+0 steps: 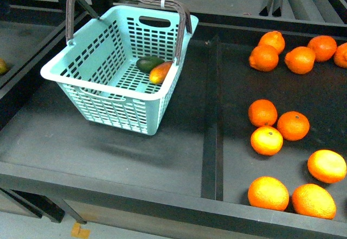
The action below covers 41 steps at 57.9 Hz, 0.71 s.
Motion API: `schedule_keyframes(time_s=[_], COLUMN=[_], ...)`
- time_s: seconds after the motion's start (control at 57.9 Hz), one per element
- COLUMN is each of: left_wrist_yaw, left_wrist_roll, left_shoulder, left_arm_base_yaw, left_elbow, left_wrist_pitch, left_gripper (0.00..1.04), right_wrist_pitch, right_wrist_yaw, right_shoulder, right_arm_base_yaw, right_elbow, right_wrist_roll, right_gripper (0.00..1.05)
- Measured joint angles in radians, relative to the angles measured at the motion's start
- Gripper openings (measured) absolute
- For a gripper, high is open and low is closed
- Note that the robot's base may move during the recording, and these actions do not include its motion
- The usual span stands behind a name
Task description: Pick mango and avocado into basket
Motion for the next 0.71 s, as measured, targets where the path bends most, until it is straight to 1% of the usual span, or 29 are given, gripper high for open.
schedule_keyframes(time_s=[0.138, 0.19, 0.276, 0.346, 0.484, 0.709], left_wrist_yaw=[0.016, 0.060, 0.061, 0.061, 0.063, 0.063], left_wrist_roll=[0.008, 0.010, 0.011, 0.012, 0.015, 0.016], left_shoulder=[-0.134, -0.178, -0.254, -0.317, -0.465, -0.674], left_arm_base_yaw=[0.012, 0.037, 0.061, 0.064, 0.064, 0.064], left_elbow=[-0.127, -0.171, -0.235, -0.279, -0.361, -0.435], left_wrist_pitch=[0.010, 0.010, -0.004, -0.023, -0.092, -0.229], left_gripper=[0.03, 0.03, 0.03, 0.03, 0.03, 0.03], right_wrist_pitch=[0.000, 0.000, 0.000, 0.000, 0.000, 0.000], right_wrist_yaw=[0.000, 0.000, 0.000, 0.000, 0.000, 0.000], right_shoulder=[0.000, 0.000, 0.000, 0.000, 0.000, 0.000], right_arm_base_yaw=[0.000, 0.000, 0.000, 0.000, 0.000, 0.000], right_elbow=[0.000, 0.000, 0.000, 0.000, 0.000, 0.000], right_wrist_roll=[0.000, 0.000, 0.000, 0.000, 0.000, 0.000], right_gripper=[0.97, 0.97, 0.97, 0.97, 0.97, 0.97])
